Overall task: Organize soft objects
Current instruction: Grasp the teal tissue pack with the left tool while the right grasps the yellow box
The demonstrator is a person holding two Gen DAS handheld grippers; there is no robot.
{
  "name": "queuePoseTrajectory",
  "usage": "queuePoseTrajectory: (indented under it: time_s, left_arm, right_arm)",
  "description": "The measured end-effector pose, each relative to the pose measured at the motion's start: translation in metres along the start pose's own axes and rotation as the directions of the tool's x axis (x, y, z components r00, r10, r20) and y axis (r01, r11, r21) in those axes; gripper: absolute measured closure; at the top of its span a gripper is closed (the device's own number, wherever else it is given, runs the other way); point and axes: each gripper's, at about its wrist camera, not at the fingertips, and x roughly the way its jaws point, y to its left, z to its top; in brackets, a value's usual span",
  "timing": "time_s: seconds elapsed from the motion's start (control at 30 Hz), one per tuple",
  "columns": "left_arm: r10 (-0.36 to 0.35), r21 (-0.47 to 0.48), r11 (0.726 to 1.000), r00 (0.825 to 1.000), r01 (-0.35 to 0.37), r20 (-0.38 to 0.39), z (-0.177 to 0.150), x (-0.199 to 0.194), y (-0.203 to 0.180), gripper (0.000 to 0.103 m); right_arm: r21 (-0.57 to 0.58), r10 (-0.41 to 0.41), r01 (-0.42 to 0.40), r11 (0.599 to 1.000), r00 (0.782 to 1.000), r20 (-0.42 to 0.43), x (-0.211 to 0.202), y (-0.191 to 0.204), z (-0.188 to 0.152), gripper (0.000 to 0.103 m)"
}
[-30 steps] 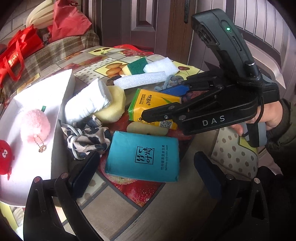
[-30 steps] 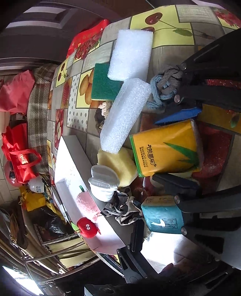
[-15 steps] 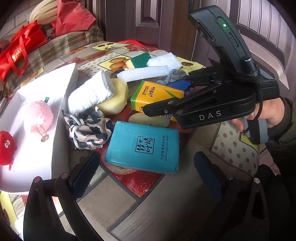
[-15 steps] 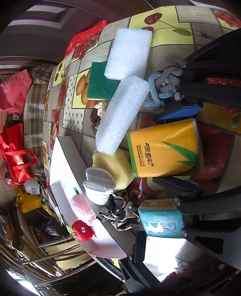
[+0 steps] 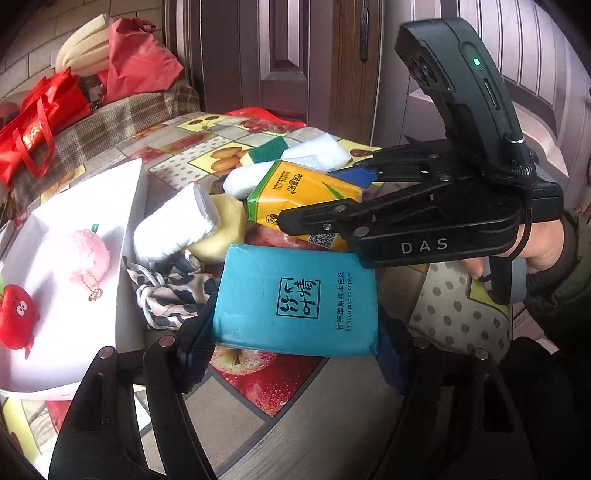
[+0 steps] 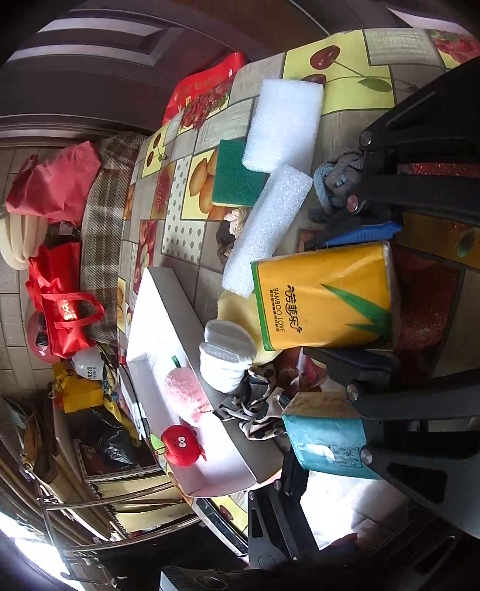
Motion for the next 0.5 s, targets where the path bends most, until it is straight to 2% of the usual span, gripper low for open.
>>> queuePoseTrajectory:
  time_s: [0.07,0.1,0.13,0.2,0.27,0.37,0.5]
  left_arm:
    - [0.042,-0.02,0.999,0.995,-0.041,0.089,-0.002,-0.018,0.006,0.029]
    - [0.091,-0.028,0.996,0.987,-0.088,0.134,-0.004,-0.027,0.009,0.029]
    - [0.153,-0.035,0.988,0.973,-0.15,0.172,-0.006,-0.034,0.013,0.029]
    - [0.282,-0.077,0.959,0.933,-0.271,0.223,-0.01,-0.045,0.026,0.029]
    - [0.365,-0.159,0.929,0.899,-0.335,0.24,-0.015,-0.055,0.046,0.028]
    - [0.457,-0.293,0.874,0.861,-0.388,0.223,-0.026,-0.066,0.085,0.028]
    - [0.575,-0.367,0.796,0.79,-0.481,0.213,-0.041,-0.083,0.118,0.028]
  right_arm:
    - [0.049,-0.007,0.003,0.999,0.996,0.091,-0.017,-0.007,-0.002,0.055]
    - [0.07,-0.026,0.017,0.997,0.991,0.132,-0.025,-0.01,-0.003,0.055]
    - [0.09,-0.044,0.028,0.996,0.984,0.173,-0.032,-0.013,-0.004,0.055]
    - [0.121,-0.083,0.054,0.991,0.965,0.247,-0.045,-0.015,-0.005,0.055]
    - [0.138,-0.117,0.079,0.987,0.948,0.296,-0.052,-0.013,-0.006,0.055]
    - [0.152,-0.135,0.088,0.984,0.932,0.337,-0.054,-0.008,-0.003,0.055]
    - [0.158,-0.135,0.082,0.984,0.923,0.359,-0.05,0.001,0.003,0.055]
